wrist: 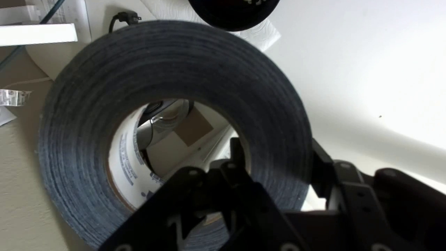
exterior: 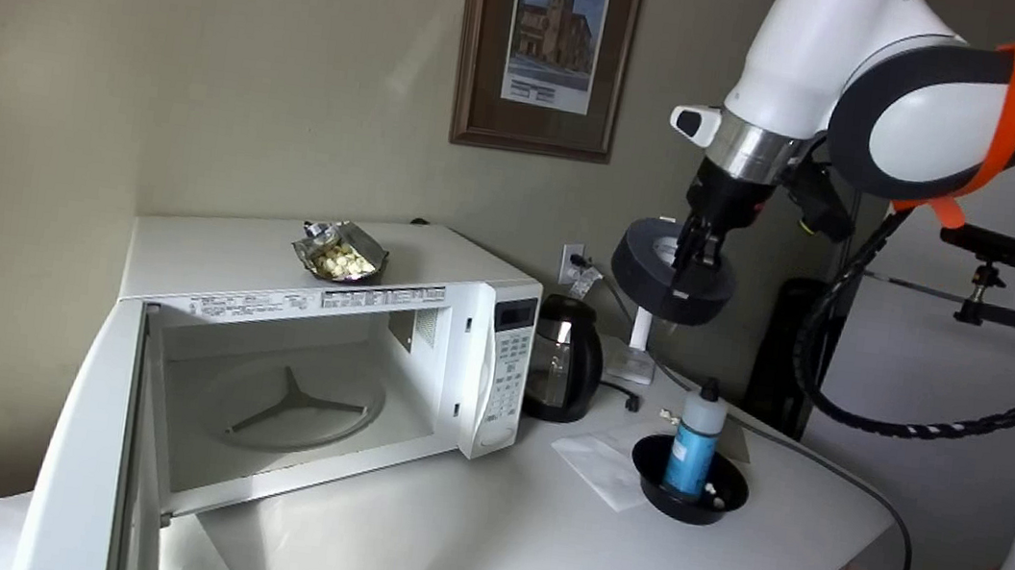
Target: Pick the masking tape from the table and place it on top of the microwave
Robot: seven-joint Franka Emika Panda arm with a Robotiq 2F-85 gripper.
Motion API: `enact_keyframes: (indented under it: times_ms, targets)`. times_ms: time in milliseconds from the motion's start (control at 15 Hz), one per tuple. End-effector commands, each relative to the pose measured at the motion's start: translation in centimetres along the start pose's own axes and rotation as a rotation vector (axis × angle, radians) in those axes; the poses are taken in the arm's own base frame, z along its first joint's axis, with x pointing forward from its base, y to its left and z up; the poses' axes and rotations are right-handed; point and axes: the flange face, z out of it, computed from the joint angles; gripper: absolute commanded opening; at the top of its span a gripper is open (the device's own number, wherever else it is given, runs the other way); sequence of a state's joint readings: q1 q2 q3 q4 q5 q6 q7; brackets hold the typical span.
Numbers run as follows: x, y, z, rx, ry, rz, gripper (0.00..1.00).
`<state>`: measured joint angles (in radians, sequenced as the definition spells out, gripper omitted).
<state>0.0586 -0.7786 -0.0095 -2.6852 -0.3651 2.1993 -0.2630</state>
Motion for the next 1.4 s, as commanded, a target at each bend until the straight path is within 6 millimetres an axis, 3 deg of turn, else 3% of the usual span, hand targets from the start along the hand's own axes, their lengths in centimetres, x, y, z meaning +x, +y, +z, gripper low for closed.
enact_keyframes:
  times_ms: [0, 467, 533, 600, 867, 1333]
  targets:
    - [-0.4, 1.1, -0.7, 0.0, 0.013, 0.011, 0.45]
    - [-0.6, 1.3, -0.8, 0.005, 0.015, 0.012, 0.45]
    - [-0.6, 1.3, -0.8, 0.005, 0.015, 0.012, 0.2]
    - [-0.3, 1.5, -0.7, -0.001, 0.008, 0.001, 0.2]
    - [2.1, 4.5, -1.7, 0.003, 0.058, -0.077, 0.2]
    - [7.6, 11.9, -4.3, 0.041, 0.142, -0.208, 0.2]
